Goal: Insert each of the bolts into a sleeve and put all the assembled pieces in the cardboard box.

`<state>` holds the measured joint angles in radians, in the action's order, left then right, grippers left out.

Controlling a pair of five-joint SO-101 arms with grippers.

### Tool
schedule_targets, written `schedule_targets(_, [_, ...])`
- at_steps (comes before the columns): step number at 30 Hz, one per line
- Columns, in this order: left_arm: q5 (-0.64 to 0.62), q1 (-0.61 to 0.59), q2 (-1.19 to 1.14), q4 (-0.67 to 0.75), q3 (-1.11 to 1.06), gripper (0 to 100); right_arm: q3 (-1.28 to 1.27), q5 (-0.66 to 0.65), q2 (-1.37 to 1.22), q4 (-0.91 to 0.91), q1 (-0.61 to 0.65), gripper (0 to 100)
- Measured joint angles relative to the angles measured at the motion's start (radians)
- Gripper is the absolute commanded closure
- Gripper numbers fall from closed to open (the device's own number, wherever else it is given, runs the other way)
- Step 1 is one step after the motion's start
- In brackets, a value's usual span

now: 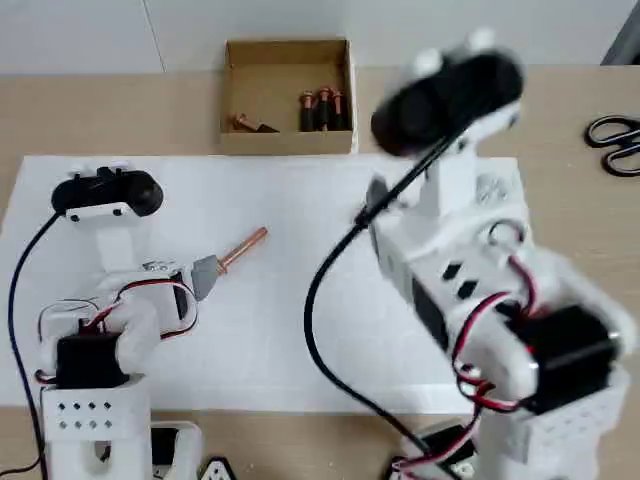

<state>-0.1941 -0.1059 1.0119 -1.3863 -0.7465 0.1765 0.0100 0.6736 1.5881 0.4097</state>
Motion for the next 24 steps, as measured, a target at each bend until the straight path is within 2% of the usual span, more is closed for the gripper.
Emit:
schedule_targets(8, [0.052, 0.0, 0.0, 0.0, -0.002, 74, -0.873, 0.0, 0.387, -0.476, 0.0, 81.3])
schedule_targets(12, [0.054, 0.0, 0.0, 0.0, -0.002, 74, -1.223, 0.0, 0.549, -0.71, 0.0, 81.4])
schedule_targets(16, [0.06, 0.0, 0.0, 0.0, -0.002, 74, -1.438, 0.0, 0.646, -0.838, -0.025, 81.4])
schedule_targets(24, [0.06, 0.0, 0.0, 0.0, -0.003, 74, -1.712, 0.0, 0.769, -1.043, -0.126, 81.4])
